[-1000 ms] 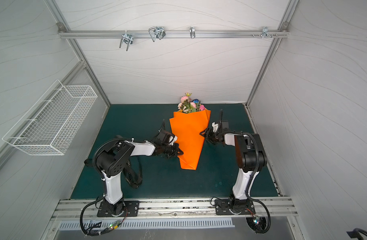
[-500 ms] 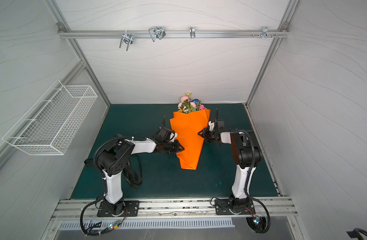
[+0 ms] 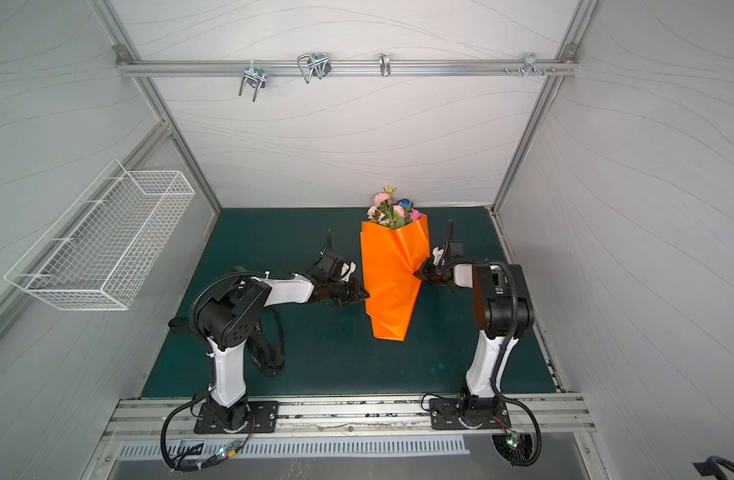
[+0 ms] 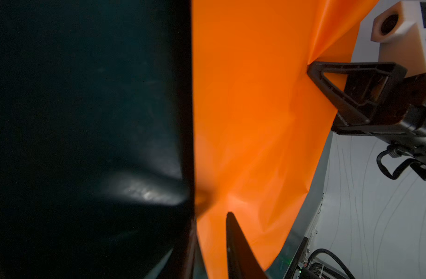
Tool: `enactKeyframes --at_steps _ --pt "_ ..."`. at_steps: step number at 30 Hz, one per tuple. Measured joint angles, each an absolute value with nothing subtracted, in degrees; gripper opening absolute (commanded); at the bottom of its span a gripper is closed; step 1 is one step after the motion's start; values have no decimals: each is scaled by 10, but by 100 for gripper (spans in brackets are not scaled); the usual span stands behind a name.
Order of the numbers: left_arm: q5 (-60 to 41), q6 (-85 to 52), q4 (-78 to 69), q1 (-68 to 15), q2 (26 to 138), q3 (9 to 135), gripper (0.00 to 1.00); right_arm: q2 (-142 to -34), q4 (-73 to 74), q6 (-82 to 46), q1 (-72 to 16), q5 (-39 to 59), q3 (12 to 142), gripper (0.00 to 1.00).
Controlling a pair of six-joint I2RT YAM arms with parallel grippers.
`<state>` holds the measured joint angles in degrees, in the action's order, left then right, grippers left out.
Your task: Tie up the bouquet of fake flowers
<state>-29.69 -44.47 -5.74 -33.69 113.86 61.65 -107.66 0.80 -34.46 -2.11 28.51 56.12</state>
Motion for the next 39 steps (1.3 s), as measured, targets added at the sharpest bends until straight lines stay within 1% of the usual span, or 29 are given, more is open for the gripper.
enactKeyframes --at_steps 3,4,5,6,7,10,13,14,18,22,25,27,28,31,34,36,39 --pt "-303 -455 -66 -356 1149 627 26 -1049 -38 -313 22 274 562 0" --pt "-304 -457 -66 -363 1151 631 26 -1042 -57 -300 37 267 564 2" --pt "-305 -460 -66 -370 1152 635 26 -1037 -76 -289 50 260 568 11" --pt "-305 -462 -66 -375 1153 638 26 -1033 -91 -283 62 255 571 25" --pt "-307 -465 -67 -380 1153 641 26 -1030 -105 -273 75 249 573 36" --pt "-308 -472 -74 -390 1152 645 27 -1022 -137 -254 112 238 574 50" --pt "-307 -472 -72 -393 1148 645 28 -1008 -159 -243 137 223 574 61" --pt "-306 -472 -69 -393 1145 645 28 -1000 -166 -243 142 215 574 63" --pt "-302 -472 -65 -392 1126 642 28 -956 -188 -237 149 191 574 69" --pt "-298 -471 -65 -391 1110 639 29 -907 -202 -233 150 180 575 70" --pt "-292 -469 -63 -389 1100 631 34 -878 -214 -231 151 178 575 70" --pt "-285 -465 -56 -385 1084 617 44 -857 -221 -230 151 181 573 70" --pt "-277 -460 -45 -380 1070 608 51 -841 -225 -230 151 183 571 70" --pt "-236 -442 12 -354 1009 576 61 -792 -235 -229 139 186 563 73" --pt "-156 -411 96 -320 925 552 65 -735 -249 -227 93 173 558 77" --pt "-97 -392 148 -298 874 537 69 -703 -256 -223 41 154 557 79" --pt "-19 -372 213 -272 816 505 71 -668 -263 -218 -48 127 557 81"
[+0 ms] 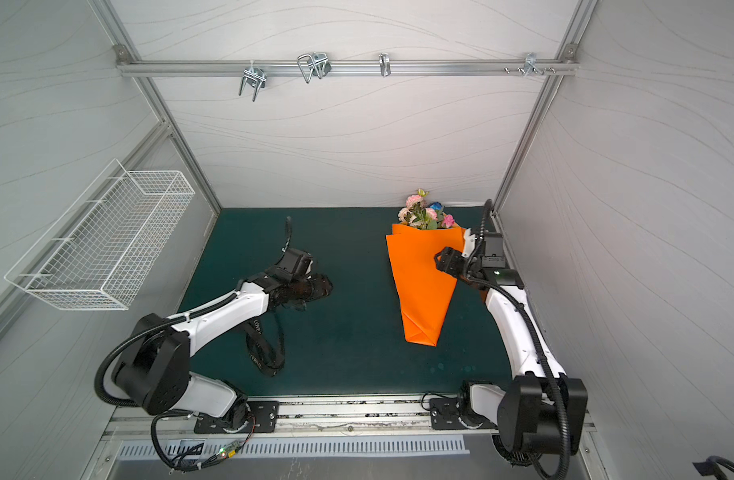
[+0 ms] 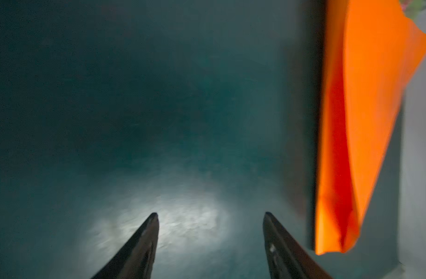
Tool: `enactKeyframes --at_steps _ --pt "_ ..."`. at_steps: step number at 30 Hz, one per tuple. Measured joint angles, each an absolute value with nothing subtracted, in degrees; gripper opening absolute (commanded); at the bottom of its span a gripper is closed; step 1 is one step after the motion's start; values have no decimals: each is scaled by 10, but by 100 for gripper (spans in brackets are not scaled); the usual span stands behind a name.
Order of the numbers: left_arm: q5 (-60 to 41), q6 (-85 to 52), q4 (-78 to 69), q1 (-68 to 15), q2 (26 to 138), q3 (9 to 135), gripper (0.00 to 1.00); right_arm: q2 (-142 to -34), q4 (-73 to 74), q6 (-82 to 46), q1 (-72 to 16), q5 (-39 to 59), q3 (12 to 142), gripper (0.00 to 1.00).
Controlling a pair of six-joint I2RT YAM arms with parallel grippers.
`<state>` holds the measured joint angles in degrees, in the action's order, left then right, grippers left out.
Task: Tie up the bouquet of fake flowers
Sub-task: 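Reach the left gripper to the black ribbon while the right gripper holds the cone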
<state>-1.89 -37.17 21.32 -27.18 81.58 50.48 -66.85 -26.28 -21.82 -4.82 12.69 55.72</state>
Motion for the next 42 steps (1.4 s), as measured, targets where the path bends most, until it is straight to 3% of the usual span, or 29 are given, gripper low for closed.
enactKeyframes --at_steps 8,15,24,31,36,37,38,41,42 --pt "72 -356 313 -199 811 427 71 -647 -276 -209 -184 63 552 85" --pt "116 -371 323 -192 819 421 71 -644 -281 -205 -196 44 552 84" --pt "130 -380 350 -192 787 416 83 -635 -279 -200 -203 36 552 85" --pt "157 -387 365 -179 719 415 84 -640 -272 -198 -222 29 551 94" --pt "139 -391 326 -155 809 408 75 -642 -270 -195 -225 19 551 99" --pt "132 -389 316 -152 832 408 68 -642 -270 -195 -225 16 551 99" --pt "124 -388 310 -149 849 416 60 -642 -271 -194 -225 12 551 99" --pt "103 -372 277 -147 886 446 7 -634 -271 -194 -225 2 551 99" --pt "102 -364 270 -147 897 454 0 -629 -271 -194 -225 -3 551 99"
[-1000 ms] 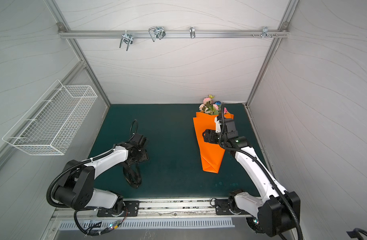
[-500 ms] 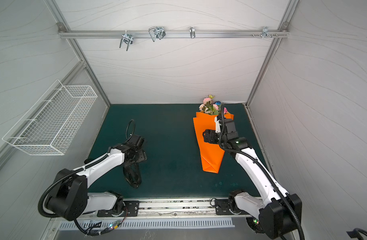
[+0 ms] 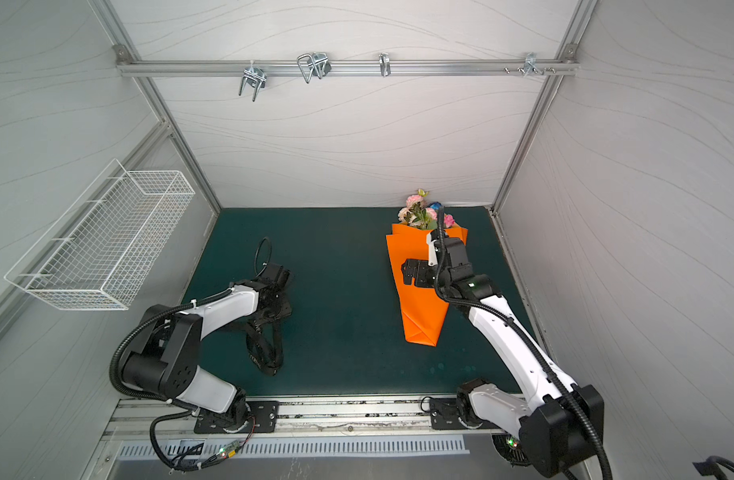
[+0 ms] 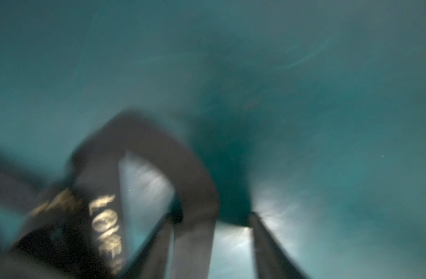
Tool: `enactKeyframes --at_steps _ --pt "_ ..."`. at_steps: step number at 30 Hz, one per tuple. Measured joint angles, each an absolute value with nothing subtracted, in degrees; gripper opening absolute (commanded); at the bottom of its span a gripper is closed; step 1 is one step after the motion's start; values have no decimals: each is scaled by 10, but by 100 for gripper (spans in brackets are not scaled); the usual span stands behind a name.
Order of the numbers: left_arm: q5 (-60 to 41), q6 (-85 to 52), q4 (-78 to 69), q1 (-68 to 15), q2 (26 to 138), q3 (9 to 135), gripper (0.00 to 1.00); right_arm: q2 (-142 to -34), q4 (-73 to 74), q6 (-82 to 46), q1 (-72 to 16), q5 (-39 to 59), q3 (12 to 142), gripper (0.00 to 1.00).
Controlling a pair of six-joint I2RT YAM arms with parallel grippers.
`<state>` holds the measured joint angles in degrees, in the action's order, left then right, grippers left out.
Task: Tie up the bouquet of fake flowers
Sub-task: 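Reach the left gripper to the black ribbon while the right gripper holds the cone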
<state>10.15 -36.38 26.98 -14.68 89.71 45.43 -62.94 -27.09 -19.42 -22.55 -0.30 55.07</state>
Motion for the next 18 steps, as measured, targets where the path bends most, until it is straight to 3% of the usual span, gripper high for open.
enactKeyframes --at_steps 4,10,14,18 --pt "41 -312 235 -165 929 489 0 -611 -271 -194 -225 -24 550 99" --pt "-56 -202 236 -342 1000 634 0 -609 -270 -195 -225 -43 550 99" --pt "-115 -155 237 -440 1006 692 35 -613 -271 -195 -225 -45 555 99" --pt "-154 -144 249 -457 997 663 82 -617 -271 -194 -225 -38 556 99"
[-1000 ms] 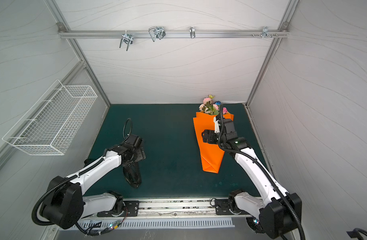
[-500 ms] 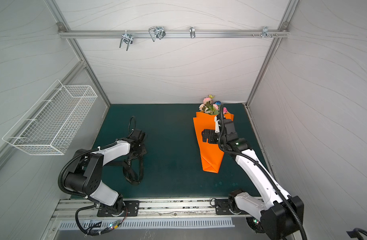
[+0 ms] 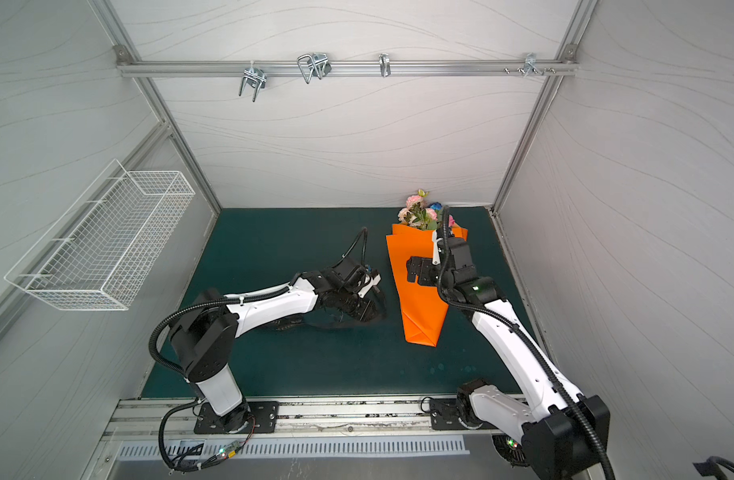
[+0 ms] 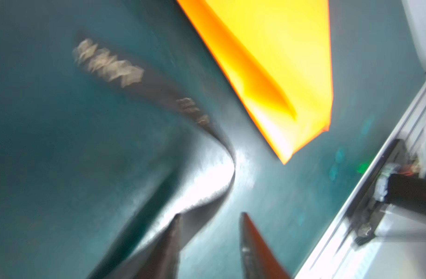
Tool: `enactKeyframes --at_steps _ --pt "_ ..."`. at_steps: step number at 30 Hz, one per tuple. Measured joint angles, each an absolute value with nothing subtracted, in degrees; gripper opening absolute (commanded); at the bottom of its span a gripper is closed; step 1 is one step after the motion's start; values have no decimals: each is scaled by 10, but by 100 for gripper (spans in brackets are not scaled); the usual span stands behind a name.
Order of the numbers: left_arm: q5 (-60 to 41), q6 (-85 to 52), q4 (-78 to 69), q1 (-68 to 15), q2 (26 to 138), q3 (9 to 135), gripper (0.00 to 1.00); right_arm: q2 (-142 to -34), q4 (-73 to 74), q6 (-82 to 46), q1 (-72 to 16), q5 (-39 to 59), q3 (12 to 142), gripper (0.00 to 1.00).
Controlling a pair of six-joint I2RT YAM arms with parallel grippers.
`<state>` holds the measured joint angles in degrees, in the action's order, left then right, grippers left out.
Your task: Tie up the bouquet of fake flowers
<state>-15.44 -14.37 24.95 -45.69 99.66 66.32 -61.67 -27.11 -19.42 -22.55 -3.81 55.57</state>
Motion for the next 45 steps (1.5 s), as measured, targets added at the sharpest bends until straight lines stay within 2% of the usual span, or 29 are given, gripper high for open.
enactKeyframes --at_steps 1,2,8,11,16,20,24,27,31,37,39,42,44,45 --pt "-157 -145 257 -454 987 646 87 -618 -271 -194 -225 -35 556 99" --pt "-159 -145 267 -451 975 629 88 -619 -271 -191 -225 -29 555 99" --pt "-106 -157 324 -430 851 573 89 -645 -272 -168 -260 -12 555 99" --pt "-32 -192 352 -376 794 568 87 -662 -272 -146 -334 -29 550 97" --pt "69 -220 397 -234 759 545 86 -683 -270 -114 -474 -61 518 94" --pt "82 -216 411 -225 766 547 86 -720 -241 -94 -563 -86 489 93" --pt "107 -244 421 -213 816 559 87 -788 -197 -64 -643 -121 477 93" --pt "106 -283 408 -155 826 539 88 -863 -161 -34 -693 -150 495 94" --pt "127 -333 392 -70 781 483 89 -964 -117 7 -735 -187 546 96" --pt "166 -374 395 -47 701 462 89 -1084 -62 44 -743 -220 645 94" --pt "175 -380 396 -45 689 460 89 -1119 -52 49 -738 -224 678 90" --pt "183 -384 396 -42 682 455 89 -1163 -47 51 -724 -220 732 77" --pt "185 -384 396 -40 682 453 89 -1183 -47 45 -712 -218 758 60" --pt "185 -385 396 -39 682 452 90 -1189 -47 41 -705 -215 764 45"
